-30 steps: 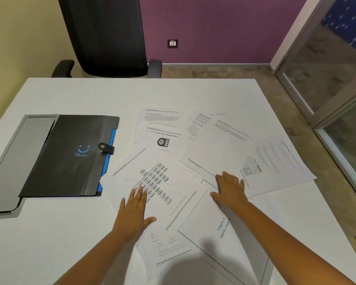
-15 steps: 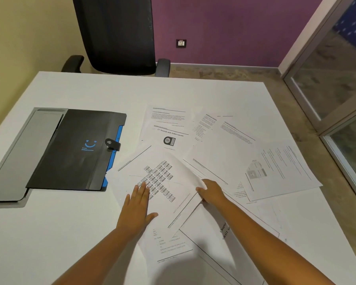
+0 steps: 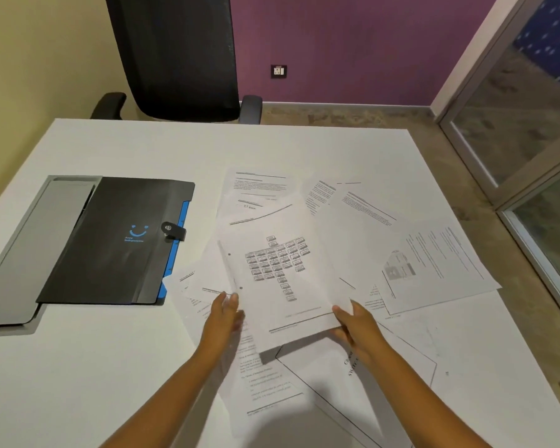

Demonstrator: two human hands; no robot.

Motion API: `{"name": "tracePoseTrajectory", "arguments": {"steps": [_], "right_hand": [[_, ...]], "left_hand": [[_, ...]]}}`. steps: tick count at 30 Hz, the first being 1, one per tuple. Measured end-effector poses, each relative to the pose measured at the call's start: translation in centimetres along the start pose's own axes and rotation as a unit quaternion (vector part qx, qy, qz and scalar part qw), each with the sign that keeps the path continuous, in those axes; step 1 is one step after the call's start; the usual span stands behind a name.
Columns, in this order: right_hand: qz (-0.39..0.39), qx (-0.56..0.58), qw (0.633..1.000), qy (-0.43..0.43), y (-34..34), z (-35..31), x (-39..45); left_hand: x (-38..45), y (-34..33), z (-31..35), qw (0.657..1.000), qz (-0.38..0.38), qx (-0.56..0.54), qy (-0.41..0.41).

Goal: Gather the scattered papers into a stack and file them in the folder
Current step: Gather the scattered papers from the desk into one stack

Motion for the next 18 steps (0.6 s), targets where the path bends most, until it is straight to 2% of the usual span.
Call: {"name": "tracePoseTrajectory", "arguments": {"steps": [2, 3, 6, 7, 9, 11, 16, 18], "right_hand": [[-0.003, -0.014, 1.0, -0.001, -0.5, 0.6, -0.7], [-0.008, -0.037, 0.999, 0.007, -0.8, 0.7, -1.0], [-0.008, -0.137, 0.988, 0.065, -1.8, 0.7, -1.2], [0.023, -0.201, 0.973, 0.11, -1.8, 0.6, -0.9], [0.11, -0.317, 0.918, 0.213, -1.2, 0.1, 0.0], [0.163, -0.385, 0.867, 0.269, -0.4, -0.6, 0.6], [0.142, -0.596, 0.758, 0.223, 1.2, -0.7, 3.7], [0.132, -0.637, 0.727, 0.217, 1.4, -0.5, 4.5]], "left_hand": [[0.3, 0.2, 0.9, 0.998, -0.002, -0.059, 0.011], [0.6, 0.5, 1.0, 0.999, 0.009, -0.053, 0.008], [1.6, 1.1, 0.3, 0.996, 0.05, 0.069, -0.011], [1.8, 1.3, 0.0, 0.993, 0.065, 0.101, -0.005], [2.1, 1.7, -0.4, 0.989, 0.082, 0.126, 0.015], [2.4, 2.3, -0.8, 0.988, 0.078, 0.13, 0.041], [2.3, 2.4, -1.4, 0.992, 0.061, 0.085, 0.077], [2.3, 2.4, -1.3, 0.992, 0.062, 0.083, 0.076]]}}
Point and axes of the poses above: each hand's wrist, its own x-axis towards the middle knuckle, its own y-axis out of the back of the hand, z = x × y, the point moved 3 cm from there along x, towards the middle knuckle, and after that the axes turned 9 degrees about z, right-handed, at the moved point
